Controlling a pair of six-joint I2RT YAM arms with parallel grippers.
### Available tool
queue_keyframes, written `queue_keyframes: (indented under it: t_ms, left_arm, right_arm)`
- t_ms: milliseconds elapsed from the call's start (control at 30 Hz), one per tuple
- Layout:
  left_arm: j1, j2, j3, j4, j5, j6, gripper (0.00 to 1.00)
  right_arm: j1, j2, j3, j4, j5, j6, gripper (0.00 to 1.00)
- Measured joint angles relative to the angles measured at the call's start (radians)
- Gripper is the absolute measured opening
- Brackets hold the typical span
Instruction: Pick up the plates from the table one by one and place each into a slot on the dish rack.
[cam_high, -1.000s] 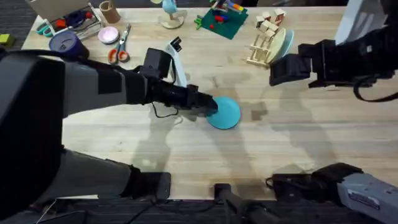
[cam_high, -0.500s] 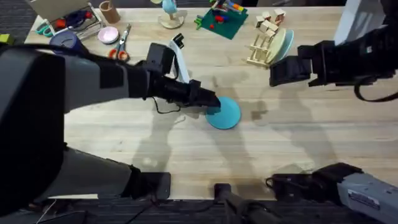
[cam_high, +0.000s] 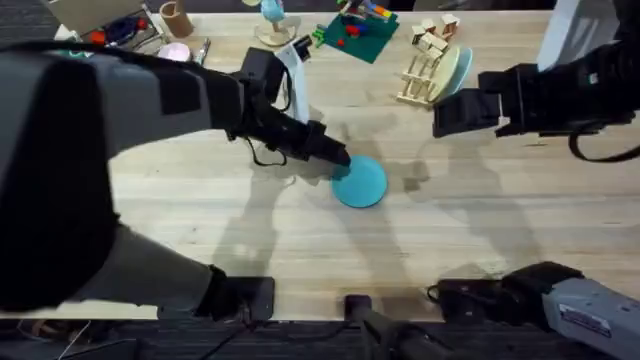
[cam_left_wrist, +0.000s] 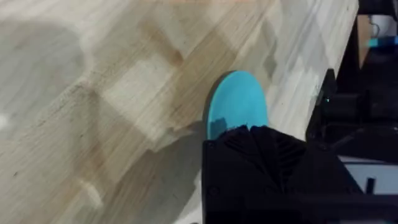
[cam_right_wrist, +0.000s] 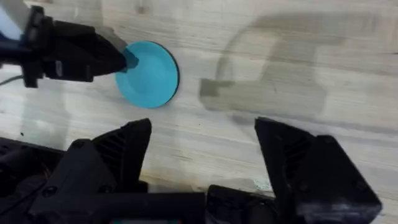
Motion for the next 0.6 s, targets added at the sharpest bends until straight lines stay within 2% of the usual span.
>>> queue_keyframes:
  t_ms: [200, 467, 600]
  left_arm:
    - [0.000, 0.084, 0.000, 0.010, 0.046, 0.036, 0.040]
    - [0.000, 0.091, 0.000, 0.018, 0.027, 0.047, 0.040]
    - [0.002, 0.132, 0.012, 0.024, 0.047, 0.049, 0.040]
  right_arm:
    - [0.000, 0.000, 0.000, 0.001, 0.000, 0.000, 0.993]
    - [0.000, 0.000, 0.000, 0.001, 0.000, 0.000, 0.993]
    - [0.000, 0.000, 0.000, 0.001, 0.000, 0.000, 0.993]
